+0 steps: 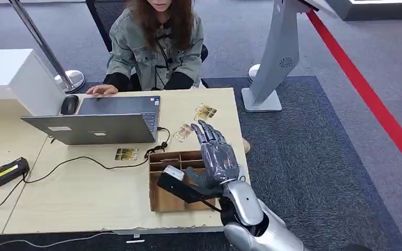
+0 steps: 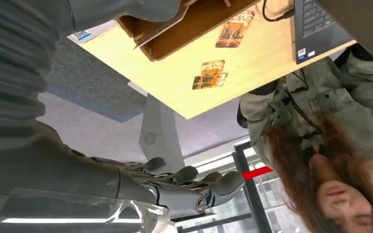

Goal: Pass the card to the sensor for recognition and then transmit it.

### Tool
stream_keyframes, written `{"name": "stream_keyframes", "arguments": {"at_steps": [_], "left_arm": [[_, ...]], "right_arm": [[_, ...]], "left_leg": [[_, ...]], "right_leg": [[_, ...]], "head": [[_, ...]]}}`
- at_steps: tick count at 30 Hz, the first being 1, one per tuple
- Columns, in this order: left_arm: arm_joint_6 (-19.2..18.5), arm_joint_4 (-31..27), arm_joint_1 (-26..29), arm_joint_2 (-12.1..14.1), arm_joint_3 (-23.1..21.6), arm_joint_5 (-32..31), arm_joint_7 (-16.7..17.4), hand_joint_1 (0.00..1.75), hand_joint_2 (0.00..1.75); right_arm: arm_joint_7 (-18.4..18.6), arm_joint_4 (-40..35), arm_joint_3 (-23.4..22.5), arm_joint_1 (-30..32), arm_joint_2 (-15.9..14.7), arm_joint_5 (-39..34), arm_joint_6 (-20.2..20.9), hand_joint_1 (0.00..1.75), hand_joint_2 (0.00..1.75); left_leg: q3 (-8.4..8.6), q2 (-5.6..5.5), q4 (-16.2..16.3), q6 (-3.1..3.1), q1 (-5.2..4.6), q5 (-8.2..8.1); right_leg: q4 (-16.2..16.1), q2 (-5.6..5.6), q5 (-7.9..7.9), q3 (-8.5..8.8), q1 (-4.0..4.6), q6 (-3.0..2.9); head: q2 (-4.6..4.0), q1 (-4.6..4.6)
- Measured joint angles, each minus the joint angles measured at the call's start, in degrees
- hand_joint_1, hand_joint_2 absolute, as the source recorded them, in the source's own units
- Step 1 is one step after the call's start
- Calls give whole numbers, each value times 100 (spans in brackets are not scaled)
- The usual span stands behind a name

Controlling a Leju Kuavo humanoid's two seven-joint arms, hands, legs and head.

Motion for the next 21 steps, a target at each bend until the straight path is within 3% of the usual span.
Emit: {"name": "stream_keyframes", "arguments": {"at_steps": [8,9,12,21], "left_arm": [[2,-2,0,2,-2,0,-2,0,0],[2,0,0,2,-2,0,-2,0,0],[-4,-2,0,2,-2,0,-2,0,0],[-15,-2,0,9,-4,0,-2,0,0]], "right_arm": [[0,175,-2,-30,39,0,-11,21,175],[0,184,-2,-30,41,0,-11,37,175],[0,227,0,-30,50,0,-11,45,175],[0,315,0,-30,63,0,-13,45,175]], "left_leg": [[0,0,0,0,-1,0],[0,0,0,0,-1,0],[0,0,0,0,-1,0],[0,1,0,0,-1,0]], "right_leg": [[0,0,0,0,-1,0],[0,0,0,0,-1,0],[0,0,0,0,-1,0],[0,0,0,0,-1,0]], "head": [[0,2],[0,2],[0,0],[0,2]]}}
